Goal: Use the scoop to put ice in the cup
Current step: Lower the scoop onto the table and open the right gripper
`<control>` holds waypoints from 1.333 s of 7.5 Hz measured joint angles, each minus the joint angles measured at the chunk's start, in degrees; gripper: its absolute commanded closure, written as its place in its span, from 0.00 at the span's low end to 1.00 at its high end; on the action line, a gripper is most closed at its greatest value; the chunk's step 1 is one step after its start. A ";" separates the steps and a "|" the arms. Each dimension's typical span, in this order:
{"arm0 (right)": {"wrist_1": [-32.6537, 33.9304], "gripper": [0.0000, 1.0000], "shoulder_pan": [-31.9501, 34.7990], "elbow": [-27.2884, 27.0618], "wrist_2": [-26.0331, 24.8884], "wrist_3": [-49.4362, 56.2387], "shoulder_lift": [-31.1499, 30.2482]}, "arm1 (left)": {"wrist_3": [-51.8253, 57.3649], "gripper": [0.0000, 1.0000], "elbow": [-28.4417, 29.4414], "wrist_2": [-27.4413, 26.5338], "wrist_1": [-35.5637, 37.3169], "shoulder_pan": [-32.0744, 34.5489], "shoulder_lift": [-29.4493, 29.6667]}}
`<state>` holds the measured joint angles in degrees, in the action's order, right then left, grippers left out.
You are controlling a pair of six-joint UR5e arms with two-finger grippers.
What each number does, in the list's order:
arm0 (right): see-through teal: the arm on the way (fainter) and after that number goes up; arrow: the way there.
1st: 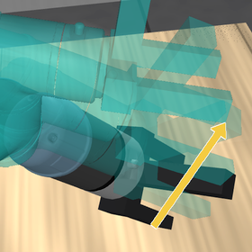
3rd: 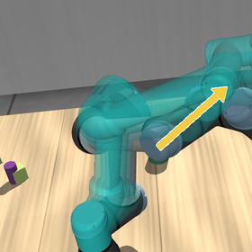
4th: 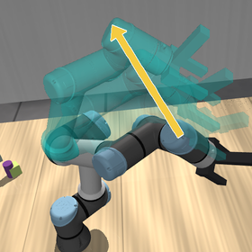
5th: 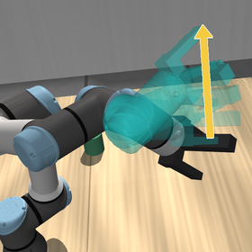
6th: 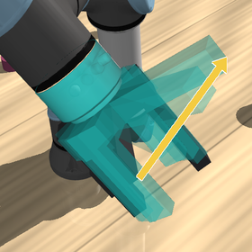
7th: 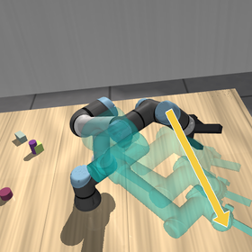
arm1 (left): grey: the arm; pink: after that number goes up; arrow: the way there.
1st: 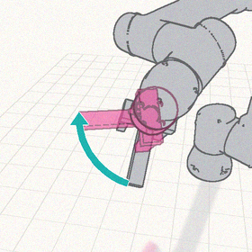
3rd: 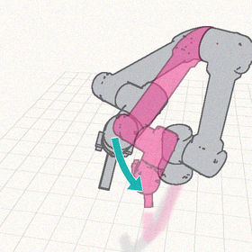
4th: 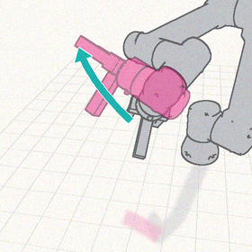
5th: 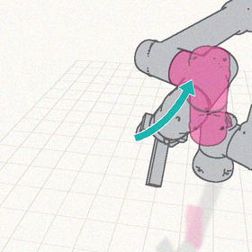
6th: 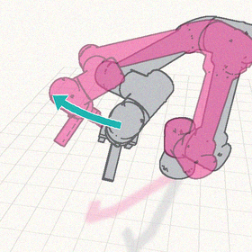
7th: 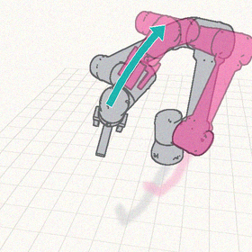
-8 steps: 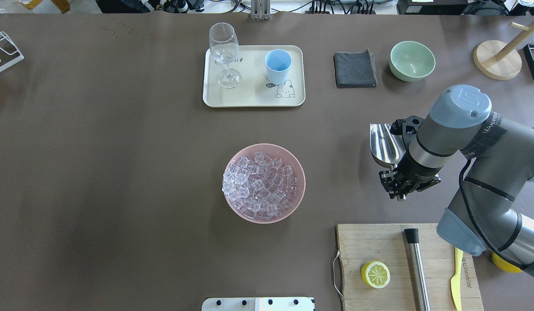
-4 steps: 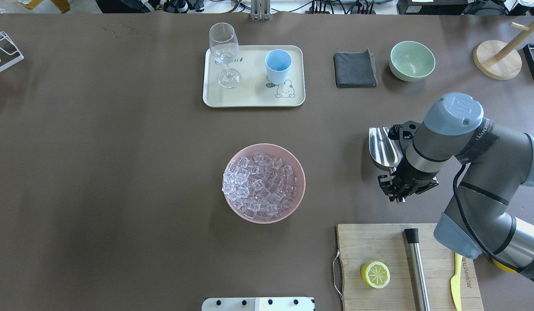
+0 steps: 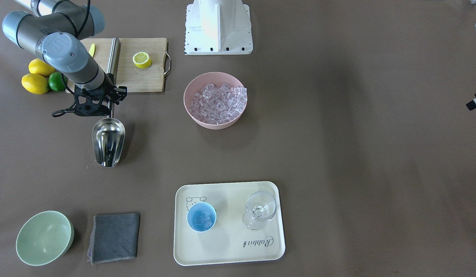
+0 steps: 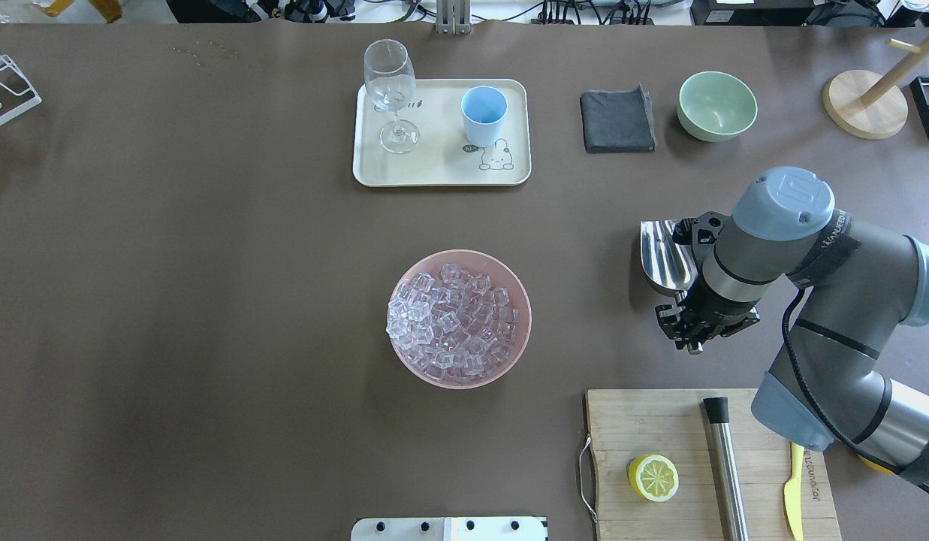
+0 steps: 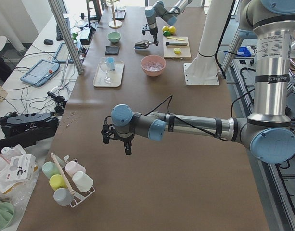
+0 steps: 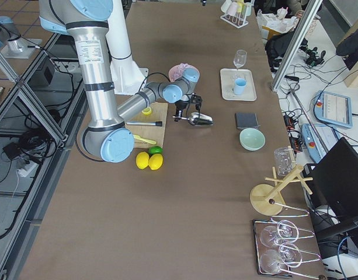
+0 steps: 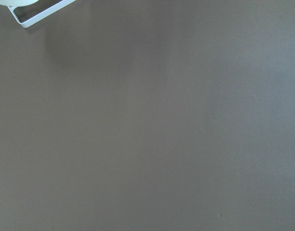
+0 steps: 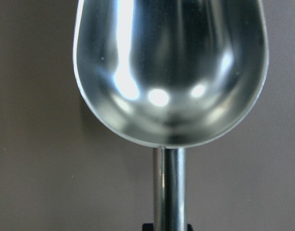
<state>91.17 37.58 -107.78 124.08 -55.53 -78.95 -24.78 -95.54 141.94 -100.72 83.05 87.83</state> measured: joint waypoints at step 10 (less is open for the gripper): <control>-3.24 0.00 -0.56 2.30 -0.77 -0.05 0.52 | 0.00 0.03 0.00 0.00 0.08 -0.08 -0.02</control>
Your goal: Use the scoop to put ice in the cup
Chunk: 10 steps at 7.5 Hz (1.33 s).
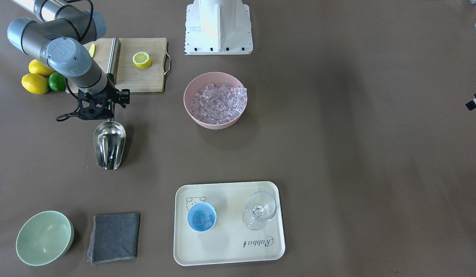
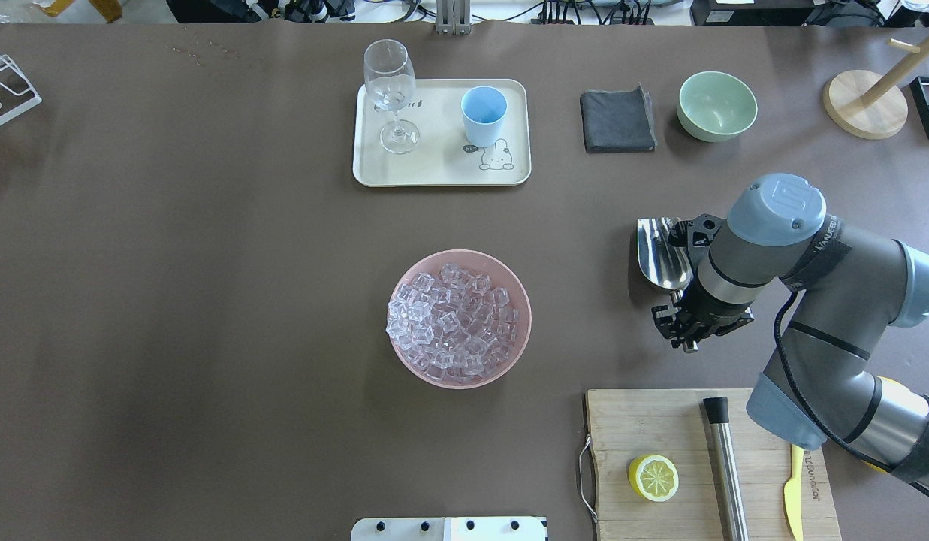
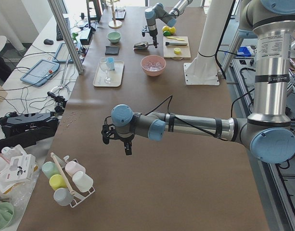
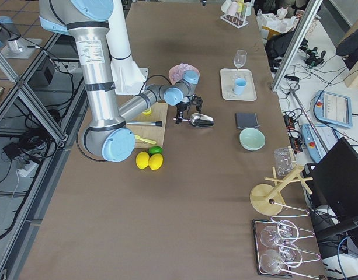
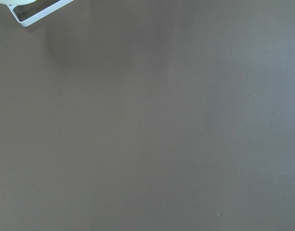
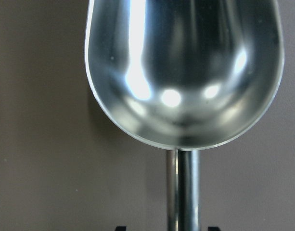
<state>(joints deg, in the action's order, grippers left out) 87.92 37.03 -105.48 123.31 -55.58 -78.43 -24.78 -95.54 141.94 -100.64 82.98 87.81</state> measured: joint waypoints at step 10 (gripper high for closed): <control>8.65 0.00 12.84 -6.12 2.18 13.13 -1.51 | 0.00 0.03 0.00 0.00 0.09 0.08 0.01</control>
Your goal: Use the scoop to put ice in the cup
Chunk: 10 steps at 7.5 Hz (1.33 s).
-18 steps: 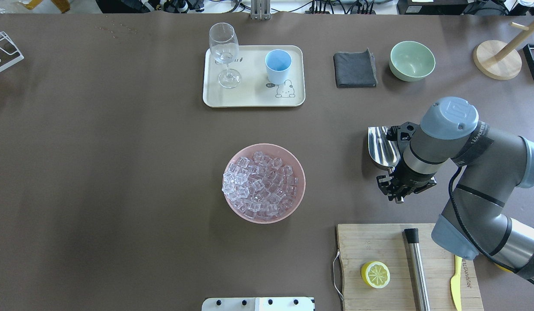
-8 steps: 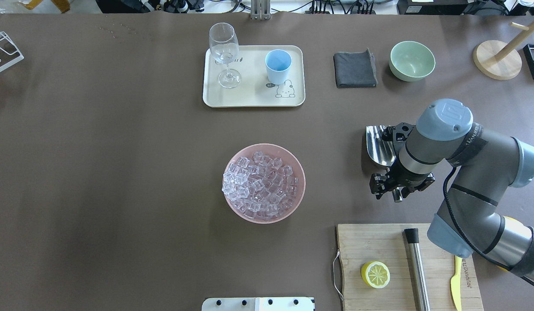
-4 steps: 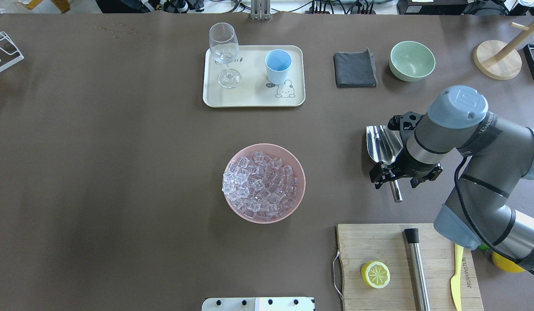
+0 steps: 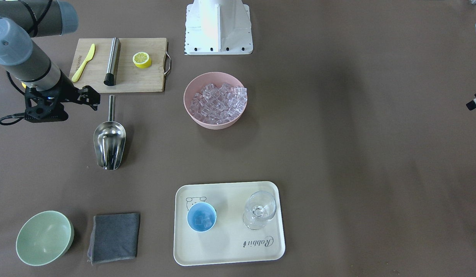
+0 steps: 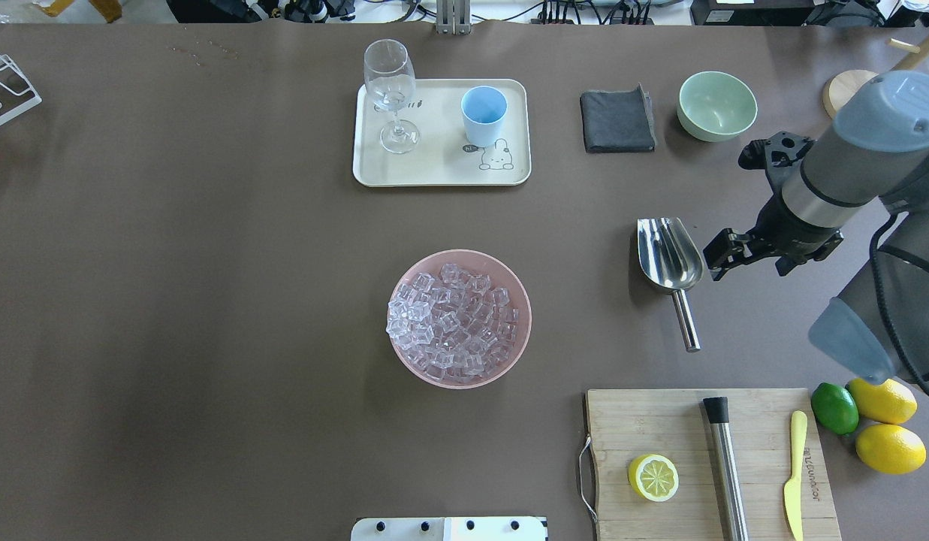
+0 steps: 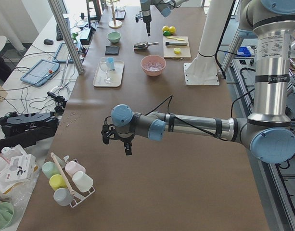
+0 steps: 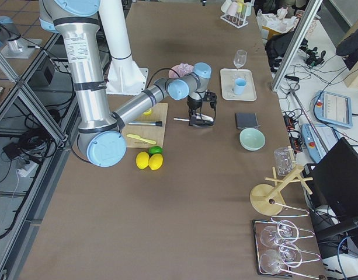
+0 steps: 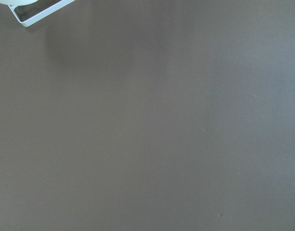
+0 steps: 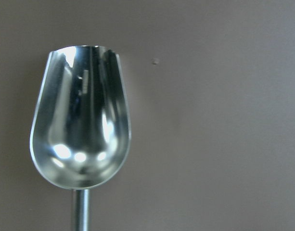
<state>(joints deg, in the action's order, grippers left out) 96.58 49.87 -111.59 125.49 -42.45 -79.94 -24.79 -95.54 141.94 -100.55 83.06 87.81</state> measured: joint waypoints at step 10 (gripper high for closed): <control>0.73 0.00 39.35 8.13 4.14 50.72 -20.48 | 0.00 0.03 0.00 0.00 0.01 0.00 -0.01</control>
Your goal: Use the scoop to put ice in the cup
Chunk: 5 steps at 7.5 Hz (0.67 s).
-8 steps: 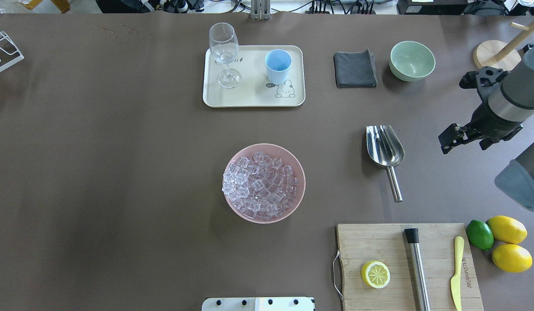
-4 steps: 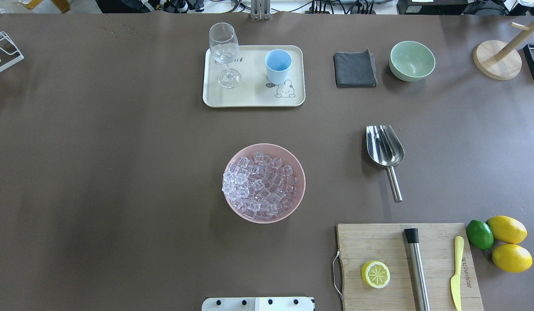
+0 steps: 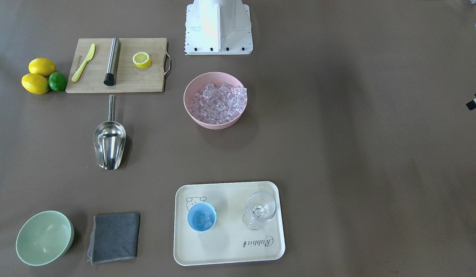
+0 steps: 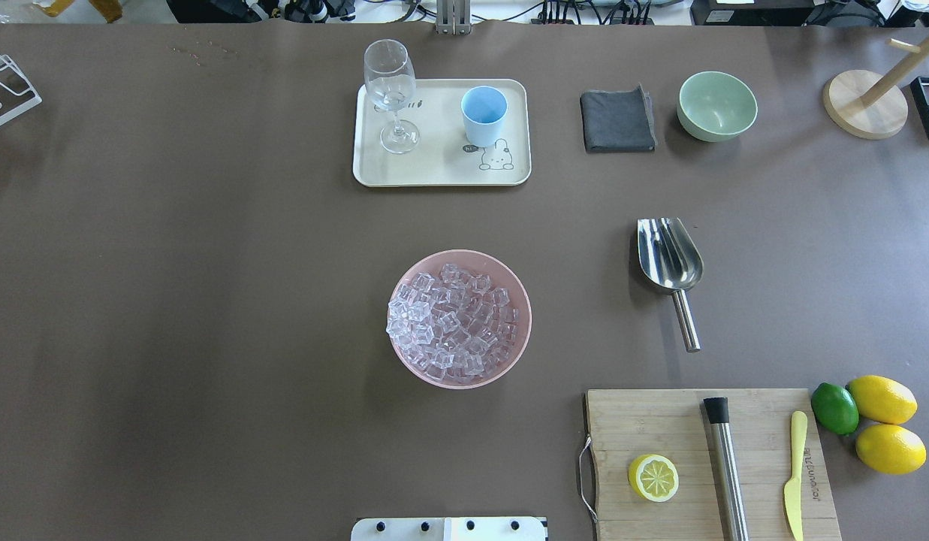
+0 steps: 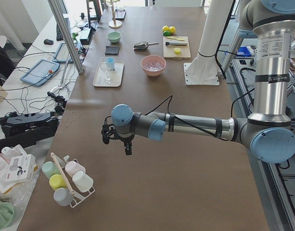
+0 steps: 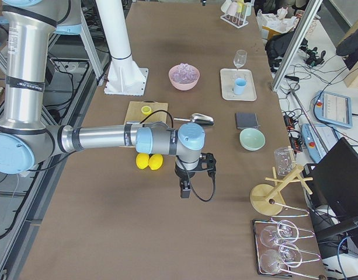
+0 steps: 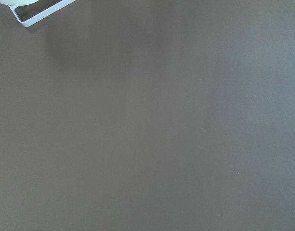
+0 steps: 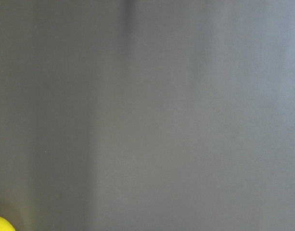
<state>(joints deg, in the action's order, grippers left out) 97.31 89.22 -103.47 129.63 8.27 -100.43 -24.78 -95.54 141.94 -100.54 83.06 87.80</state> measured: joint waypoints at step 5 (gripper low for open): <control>-0.02 0.00 3.31 3.40 2.01 1.04 -0.42 | 0.00 0.03 0.00 0.00 0.07 0.00 0.00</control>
<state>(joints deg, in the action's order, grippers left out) 97.29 92.53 -100.07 131.64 9.31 -100.85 -24.78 -95.54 141.94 -100.47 83.06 87.80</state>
